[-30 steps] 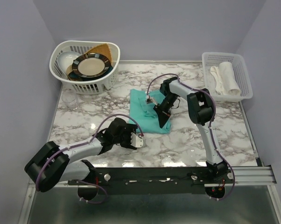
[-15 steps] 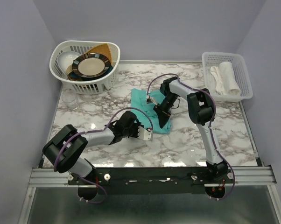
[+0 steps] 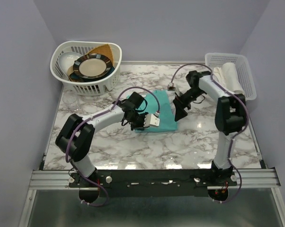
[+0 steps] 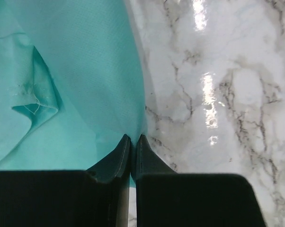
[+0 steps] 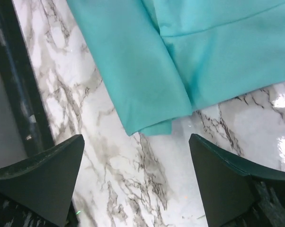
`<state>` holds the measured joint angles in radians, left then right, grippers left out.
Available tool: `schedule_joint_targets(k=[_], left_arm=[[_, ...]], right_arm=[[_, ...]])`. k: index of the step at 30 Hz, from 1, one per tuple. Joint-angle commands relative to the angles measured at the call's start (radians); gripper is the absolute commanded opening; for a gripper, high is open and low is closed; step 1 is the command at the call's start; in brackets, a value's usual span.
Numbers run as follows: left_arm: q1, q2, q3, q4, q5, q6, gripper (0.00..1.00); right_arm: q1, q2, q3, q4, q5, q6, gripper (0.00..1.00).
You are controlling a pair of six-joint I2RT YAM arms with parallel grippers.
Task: Roll the t-shirts
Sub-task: Roll the T-shirt to the center of the board.
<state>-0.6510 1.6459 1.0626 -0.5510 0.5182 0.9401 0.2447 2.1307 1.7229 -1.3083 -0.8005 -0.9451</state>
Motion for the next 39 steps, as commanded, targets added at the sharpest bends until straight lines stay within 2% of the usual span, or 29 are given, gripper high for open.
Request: schedule_joint_targets(k=[1, 2, 3, 4, 5, 6, 8, 12, 19, 23, 28, 32, 34, 37, 38, 39], left_arm=[[0.048, 0.110, 0.121, -0.257, 0.219, -0.063, 0.09], [0.063, 0.123, 0.134, -0.266, 0.241, -0.072, 0.09], [0.071, 0.141, 0.145, -0.270, 0.255, -0.080, 0.09], [0.080, 0.152, 0.167, -0.276, 0.269, -0.084, 0.09], [0.092, 0.161, 0.180, -0.291, 0.282, -0.090, 0.09], [0.097, 0.179, 0.191, -0.300, 0.305, -0.090, 0.10], [0.109, 0.195, 0.221, -0.326, 0.328, -0.096, 0.10], [0.131, 0.227, 0.255, -0.374, 0.376, -0.080, 0.11], [0.139, 0.259, 0.293, -0.443, 0.408, -0.034, 0.12], [0.154, 0.276, 0.329, -0.484, 0.439, -0.018, 0.12], [0.178, 0.318, 0.388, -0.553, 0.463, 0.020, 0.12], [0.198, 0.333, 0.416, -0.595, 0.476, 0.055, 0.12], [0.205, 0.339, 0.422, -0.612, 0.477, 0.081, 0.13], [0.212, 0.339, 0.424, -0.624, 0.468, 0.092, 0.20], [0.217, 0.335, 0.416, -0.618, 0.465, 0.092, 0.30], [0.220, 0.316, 0.407, -0.604, 0.457, 0.083, 0.37]], right_arm=[[0.011, -0.436, -0.476, 0.441, 0.044, -0.067, 0.99], [0.028, -0.507, -0.578, 0.536, 0.078, -0.073, 1.00], [0.080, -0.649, -0.661, 0.726, 0.114, -0.078, 1.00], [0.111, -0.702, -0.736, 0.806, 0.192, -0.092, 0.99], [0.135, -0.759, -0.878, 0.877, 0.222, -0.125, 1.00], [0.180, -0.835, -0.932, 1.018, 0.240, -0.135, 1.00], [0.208, -0.890, -1.050, 1.112, 0.257, -0.179, 1.00], [0.269, -0.905, -1.115, 1.251, 0.313, -0.179, 1.00], [0.317, -0.861, -1.129, 1.328, 0.336, -0.184, 0.99], [0.327, -0.815, -1.108, 1.311, 0.314, -0.204, 1.00], [0.340, -0.737, -1.070, 1.212, 0.276, -0.262, 1.00], [0.346, -0.675, -1.028, 1.193, 0.294, -0.253, 0.98], [0.346, -0.652, -1.004, 1.204, 0.310, -0.239, 0.92], [0.346, -0.620, -0.962, 1.216, 0.346, -0.207, 0.59], [0.346, -0.602, -0.951, 1.212, 0.359, -0.202, 0.40], [0.346, -0.594, -0.938, 1.186, 0.362, -0.201, 0.31]])
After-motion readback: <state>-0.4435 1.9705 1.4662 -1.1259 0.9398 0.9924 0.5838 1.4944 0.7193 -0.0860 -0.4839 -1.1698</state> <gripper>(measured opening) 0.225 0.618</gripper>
